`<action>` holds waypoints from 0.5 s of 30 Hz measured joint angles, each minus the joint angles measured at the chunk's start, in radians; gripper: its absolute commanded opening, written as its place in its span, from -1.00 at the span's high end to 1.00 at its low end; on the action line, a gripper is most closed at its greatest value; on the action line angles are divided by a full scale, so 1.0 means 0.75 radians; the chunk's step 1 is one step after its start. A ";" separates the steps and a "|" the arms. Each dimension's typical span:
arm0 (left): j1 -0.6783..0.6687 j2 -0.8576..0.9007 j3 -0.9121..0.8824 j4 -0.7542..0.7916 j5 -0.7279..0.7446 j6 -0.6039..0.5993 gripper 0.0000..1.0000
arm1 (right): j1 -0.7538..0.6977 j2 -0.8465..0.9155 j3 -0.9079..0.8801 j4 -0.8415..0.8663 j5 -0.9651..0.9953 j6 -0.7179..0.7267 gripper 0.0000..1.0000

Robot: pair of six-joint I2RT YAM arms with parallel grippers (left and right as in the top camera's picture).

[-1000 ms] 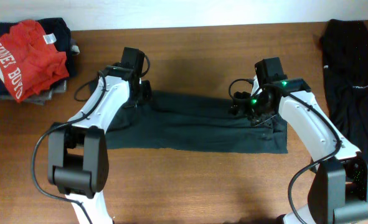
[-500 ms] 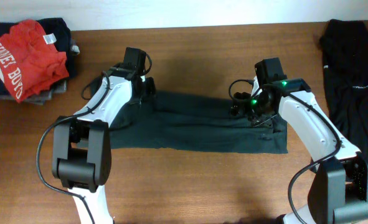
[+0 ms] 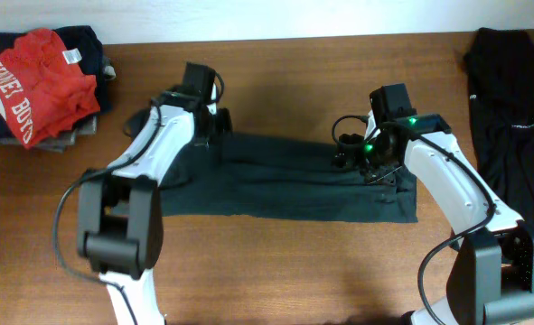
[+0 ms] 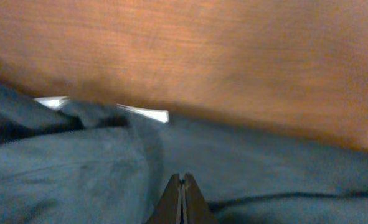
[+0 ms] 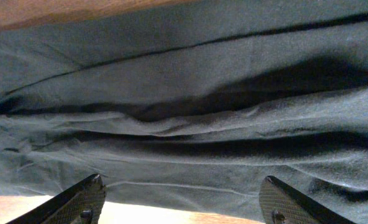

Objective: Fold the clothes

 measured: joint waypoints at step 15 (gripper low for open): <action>0.120 -0.052 0.033 -0.294 -0.100 0.018 0.99 | 0.000 0.001 -0.001 0.000 0.000 0.000 -0.68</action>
